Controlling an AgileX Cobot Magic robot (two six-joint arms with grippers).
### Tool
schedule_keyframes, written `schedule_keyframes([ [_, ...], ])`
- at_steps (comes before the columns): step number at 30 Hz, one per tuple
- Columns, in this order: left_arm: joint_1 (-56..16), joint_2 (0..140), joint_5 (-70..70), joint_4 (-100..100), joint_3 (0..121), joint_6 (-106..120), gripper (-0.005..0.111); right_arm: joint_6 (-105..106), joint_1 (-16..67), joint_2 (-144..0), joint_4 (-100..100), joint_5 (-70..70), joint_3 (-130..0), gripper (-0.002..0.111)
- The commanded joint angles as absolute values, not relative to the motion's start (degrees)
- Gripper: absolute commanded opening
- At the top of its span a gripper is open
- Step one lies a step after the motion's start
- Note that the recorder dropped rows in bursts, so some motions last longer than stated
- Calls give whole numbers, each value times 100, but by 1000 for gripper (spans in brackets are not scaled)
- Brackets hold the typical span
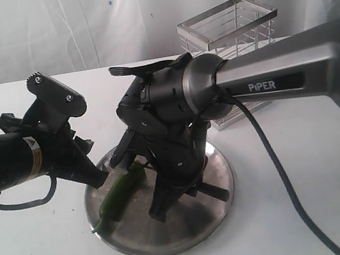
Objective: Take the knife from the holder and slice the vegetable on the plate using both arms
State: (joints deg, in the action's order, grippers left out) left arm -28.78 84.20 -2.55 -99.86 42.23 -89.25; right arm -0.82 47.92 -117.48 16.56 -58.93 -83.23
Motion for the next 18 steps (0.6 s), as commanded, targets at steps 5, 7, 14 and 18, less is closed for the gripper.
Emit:
schedule_keyframes([
  [5,-2875,8396,-307,-9995,4251,-9010,42,53,4738,-11750,1506,-6183,-8349,0],
  [7,-2875,8396,-307,-9995,4251,-9010,42,75,4738,-11750,1496,-6206,-8349,0],
  [14,-2875,8396,-307,-9995,4251,-9010,42,146,4738,-11750,1423,-6586,-8349,0],
  [18,-2875,8396,-307,-9995,4251,-9010,42,244,4738,-11750,1255,-6702,-8349,0],
])
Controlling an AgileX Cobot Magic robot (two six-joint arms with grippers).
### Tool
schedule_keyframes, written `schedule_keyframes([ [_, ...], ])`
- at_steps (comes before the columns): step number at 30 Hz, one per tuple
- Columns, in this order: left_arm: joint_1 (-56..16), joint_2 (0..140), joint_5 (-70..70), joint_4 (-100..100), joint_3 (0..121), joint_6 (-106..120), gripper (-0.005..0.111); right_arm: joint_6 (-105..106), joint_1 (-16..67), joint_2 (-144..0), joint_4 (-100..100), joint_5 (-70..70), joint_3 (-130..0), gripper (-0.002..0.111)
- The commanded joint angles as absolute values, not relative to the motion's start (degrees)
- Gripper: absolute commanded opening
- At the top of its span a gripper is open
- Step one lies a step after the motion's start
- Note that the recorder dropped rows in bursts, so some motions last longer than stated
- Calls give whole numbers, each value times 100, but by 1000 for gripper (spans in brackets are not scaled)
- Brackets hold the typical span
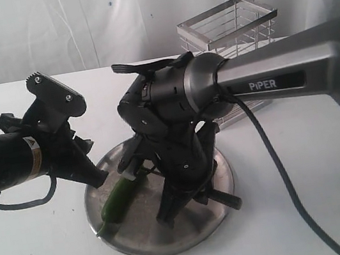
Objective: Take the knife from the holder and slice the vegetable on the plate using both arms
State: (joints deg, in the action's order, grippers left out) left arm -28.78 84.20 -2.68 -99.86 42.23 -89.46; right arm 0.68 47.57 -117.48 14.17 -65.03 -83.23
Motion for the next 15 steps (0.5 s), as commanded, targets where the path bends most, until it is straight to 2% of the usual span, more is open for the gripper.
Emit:
schedule_keyframes([
  [1,-2875,8396,-307,-9995,4251,-9010,42,272,4738,-11750,1253,-6742,-8349,0],
  [15,-2875,8408,-156,-9995,4251,-9021,42,132,4505,-11962,1333,-6598,-8492,0],
])
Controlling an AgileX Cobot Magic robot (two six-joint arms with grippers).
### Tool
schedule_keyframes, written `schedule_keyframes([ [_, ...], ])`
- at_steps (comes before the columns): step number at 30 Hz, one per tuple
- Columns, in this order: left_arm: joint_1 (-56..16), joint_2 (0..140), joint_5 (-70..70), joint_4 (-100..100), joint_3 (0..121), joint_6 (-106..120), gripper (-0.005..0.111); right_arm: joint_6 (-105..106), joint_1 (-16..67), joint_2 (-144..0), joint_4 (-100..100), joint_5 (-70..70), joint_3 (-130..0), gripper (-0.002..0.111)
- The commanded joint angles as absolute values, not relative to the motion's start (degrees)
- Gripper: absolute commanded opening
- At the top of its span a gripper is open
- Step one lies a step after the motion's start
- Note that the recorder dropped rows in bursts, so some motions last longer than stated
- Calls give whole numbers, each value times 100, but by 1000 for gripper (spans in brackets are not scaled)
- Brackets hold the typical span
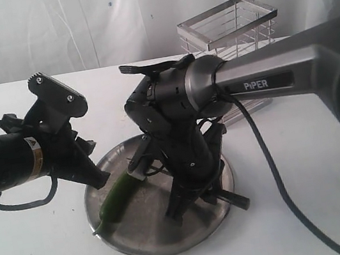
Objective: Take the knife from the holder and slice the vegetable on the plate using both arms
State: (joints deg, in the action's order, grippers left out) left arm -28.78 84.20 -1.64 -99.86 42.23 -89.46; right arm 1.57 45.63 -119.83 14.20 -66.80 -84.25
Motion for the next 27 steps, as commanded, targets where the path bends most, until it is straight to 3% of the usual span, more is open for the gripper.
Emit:
schedule_keyframes([
  [1,-2875,8408,-156,-9995,4251,-9032,42,143,4505,-11962,1204,-6508,-8514,0],
  [27,-2865,9478,-750,-9995,4945,-9426,42,573,4505,-12425,1336,-6931,-9087,0],
])
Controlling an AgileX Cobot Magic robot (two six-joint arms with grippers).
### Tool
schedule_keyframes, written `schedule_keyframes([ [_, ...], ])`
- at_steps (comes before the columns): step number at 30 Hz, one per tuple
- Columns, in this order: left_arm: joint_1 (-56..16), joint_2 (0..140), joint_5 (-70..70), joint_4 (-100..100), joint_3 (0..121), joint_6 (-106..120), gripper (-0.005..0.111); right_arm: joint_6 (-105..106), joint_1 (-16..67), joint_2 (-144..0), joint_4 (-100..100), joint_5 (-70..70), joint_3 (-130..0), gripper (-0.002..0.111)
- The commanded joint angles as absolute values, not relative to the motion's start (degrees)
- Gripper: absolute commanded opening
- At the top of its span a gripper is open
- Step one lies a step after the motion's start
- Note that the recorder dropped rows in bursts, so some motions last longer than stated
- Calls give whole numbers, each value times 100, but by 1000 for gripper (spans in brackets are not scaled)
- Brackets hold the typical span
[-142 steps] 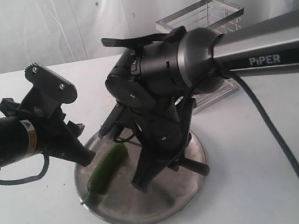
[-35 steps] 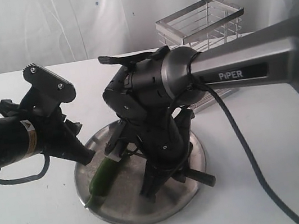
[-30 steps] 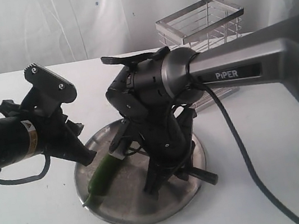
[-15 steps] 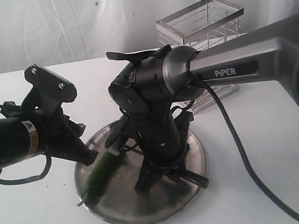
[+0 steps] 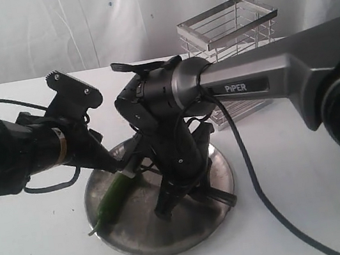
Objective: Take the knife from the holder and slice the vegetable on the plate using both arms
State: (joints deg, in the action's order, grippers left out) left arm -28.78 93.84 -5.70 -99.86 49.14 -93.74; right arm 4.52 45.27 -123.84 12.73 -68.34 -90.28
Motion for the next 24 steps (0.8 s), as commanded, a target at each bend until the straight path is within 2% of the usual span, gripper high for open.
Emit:
schedule_keyframes([
  [1,-2865,9537,-759,-9995,4945,-9426,42,583,4505,-12436,1336,-6929,-9087,0],
  [9,-2708,9915,-634,-9995,5277,-9751,42,705,4505,-12460,1253,-6929,-9087,0],
  [18,-1085,9940,2473,-9995,5877,-10203,39,1029,4505,-12460,1006,-6929,-9087,0],
  [21,-721,9940,2814,-9995,5865,-10193,39,1043,4505,-12460,1017,-6909,-9087,0],
  [24,-706,10003,2916,-9995,5841,-10193,39,1084,4505,-12460,1042,-6909,-9087,0],
])
